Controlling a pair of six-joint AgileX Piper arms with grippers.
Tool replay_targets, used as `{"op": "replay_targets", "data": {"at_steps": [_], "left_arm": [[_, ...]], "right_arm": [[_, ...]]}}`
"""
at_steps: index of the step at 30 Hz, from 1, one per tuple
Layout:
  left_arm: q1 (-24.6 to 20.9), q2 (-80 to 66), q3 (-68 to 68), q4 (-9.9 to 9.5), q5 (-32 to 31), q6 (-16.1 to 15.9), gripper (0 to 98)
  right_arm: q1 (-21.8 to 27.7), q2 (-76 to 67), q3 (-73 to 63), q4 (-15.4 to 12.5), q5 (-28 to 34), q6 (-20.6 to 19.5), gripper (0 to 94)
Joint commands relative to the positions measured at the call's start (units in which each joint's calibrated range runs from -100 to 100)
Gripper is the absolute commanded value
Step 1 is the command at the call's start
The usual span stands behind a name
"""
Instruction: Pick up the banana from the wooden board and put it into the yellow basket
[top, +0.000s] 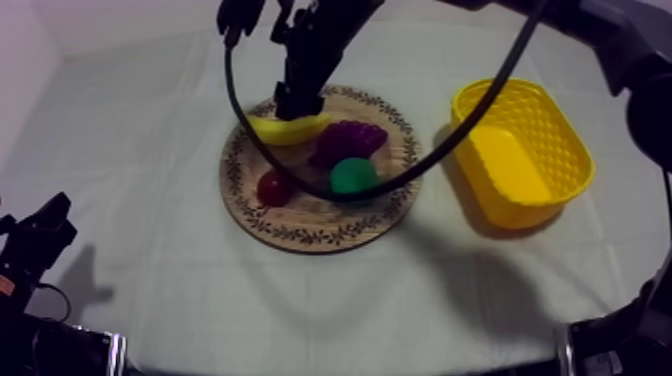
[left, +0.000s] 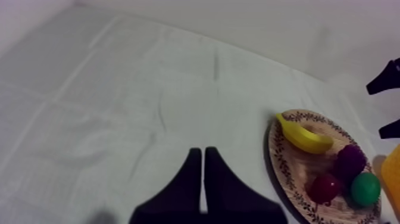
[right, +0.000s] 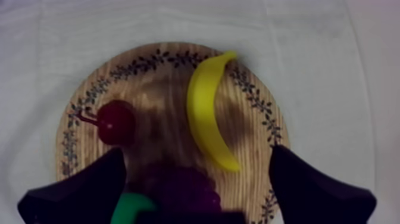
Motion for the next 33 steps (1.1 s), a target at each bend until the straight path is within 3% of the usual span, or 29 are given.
{"op": "replay_targets", "data": {"at_steps": [1,24,33], "left_arm": [[0.01,-0.01,0.01,-0.02,-0.01,-0.02,0.1],[0.01,-0.01,0.01,-0.02,-0.01,0.0,0.1],[0.01,-0.01,0.01,-0.02,-0.01,-0.03,0.1]], "right_arm": [[0.16,2.1,-1.39,-0.04,0.09,0.11,72.8],[0.17,23.22,-19.29,1.92,2.38,-0.48,70.9],[0.11,27.66,-22.78,3.38,2.92,-1.16,62.3]]}}
